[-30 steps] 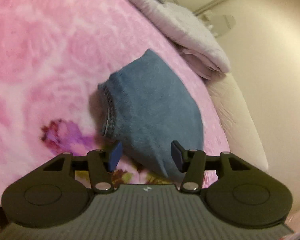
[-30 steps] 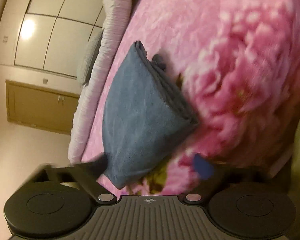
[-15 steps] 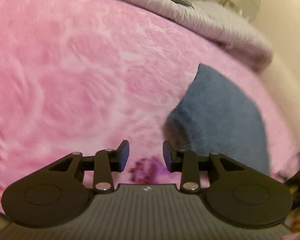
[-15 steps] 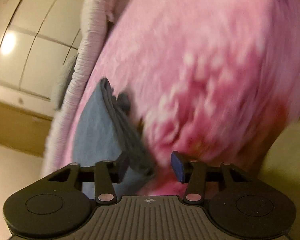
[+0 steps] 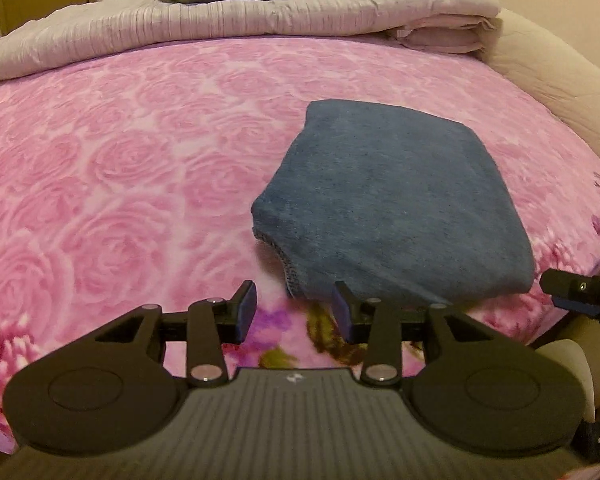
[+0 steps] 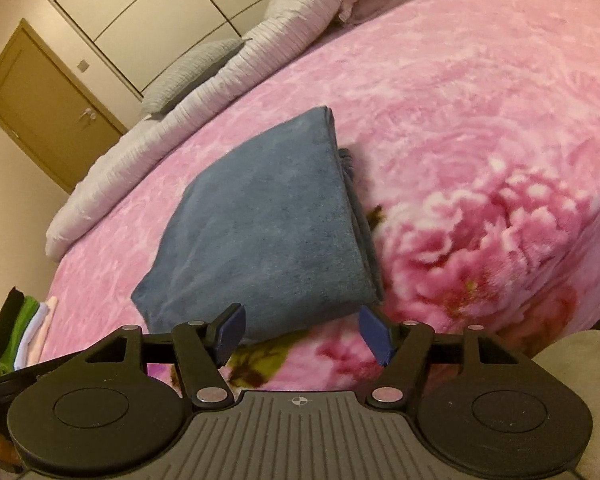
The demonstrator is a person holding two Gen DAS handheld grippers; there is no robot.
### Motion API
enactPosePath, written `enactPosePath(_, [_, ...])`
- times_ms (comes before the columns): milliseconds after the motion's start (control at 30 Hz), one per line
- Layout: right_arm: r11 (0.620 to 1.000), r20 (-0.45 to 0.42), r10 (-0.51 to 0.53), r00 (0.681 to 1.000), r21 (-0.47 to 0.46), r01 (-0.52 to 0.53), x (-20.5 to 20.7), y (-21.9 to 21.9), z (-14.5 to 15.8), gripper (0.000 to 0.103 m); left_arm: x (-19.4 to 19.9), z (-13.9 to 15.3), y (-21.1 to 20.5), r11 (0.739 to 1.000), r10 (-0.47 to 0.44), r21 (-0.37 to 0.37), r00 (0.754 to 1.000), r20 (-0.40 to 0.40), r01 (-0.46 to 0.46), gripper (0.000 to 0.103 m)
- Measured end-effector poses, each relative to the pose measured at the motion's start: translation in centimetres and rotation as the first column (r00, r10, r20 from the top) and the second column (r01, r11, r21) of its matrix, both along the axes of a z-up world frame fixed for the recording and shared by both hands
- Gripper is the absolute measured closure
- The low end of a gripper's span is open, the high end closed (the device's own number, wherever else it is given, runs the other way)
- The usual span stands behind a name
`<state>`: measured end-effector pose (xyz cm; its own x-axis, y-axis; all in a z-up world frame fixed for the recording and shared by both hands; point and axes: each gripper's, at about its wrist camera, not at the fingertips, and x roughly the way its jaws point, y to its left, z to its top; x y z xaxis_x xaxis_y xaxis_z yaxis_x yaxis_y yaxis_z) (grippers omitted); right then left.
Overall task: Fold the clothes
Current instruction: 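Grasp the jeans bundle edges with the left gripper while the right gripper grasps too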
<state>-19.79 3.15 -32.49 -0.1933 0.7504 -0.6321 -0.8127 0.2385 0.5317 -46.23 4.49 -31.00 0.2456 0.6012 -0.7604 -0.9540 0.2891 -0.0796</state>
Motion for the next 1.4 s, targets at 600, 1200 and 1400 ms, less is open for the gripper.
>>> enactPosePath(600, [0.999,-0.125,-0.044,0.991,0.023,0.048,4.5,0.1,-0.2,0.036,-11.5,-3.6,5.1,0.980,0.150,-0.195,0.792,0.592,-0.039,0.055])
enactPosePath(1200, [0.997,-0.387,0.023,0.922,-0.063,-0.051,12.0,12.5,-5.7,0.021,-7.4,-9.9,20.6,0.910,0.007,-0.311,0.739,0.674,0.275,0.053])
enactPosePath(1400, [0.990,-0.417,0.090,0.905,-0.065,-0.129,11.5,15.5,-6.5,0.022,-5.9,-11.5,22.0,0.877,0.003,-0.324,0.670,0.742,0.355,0.052])
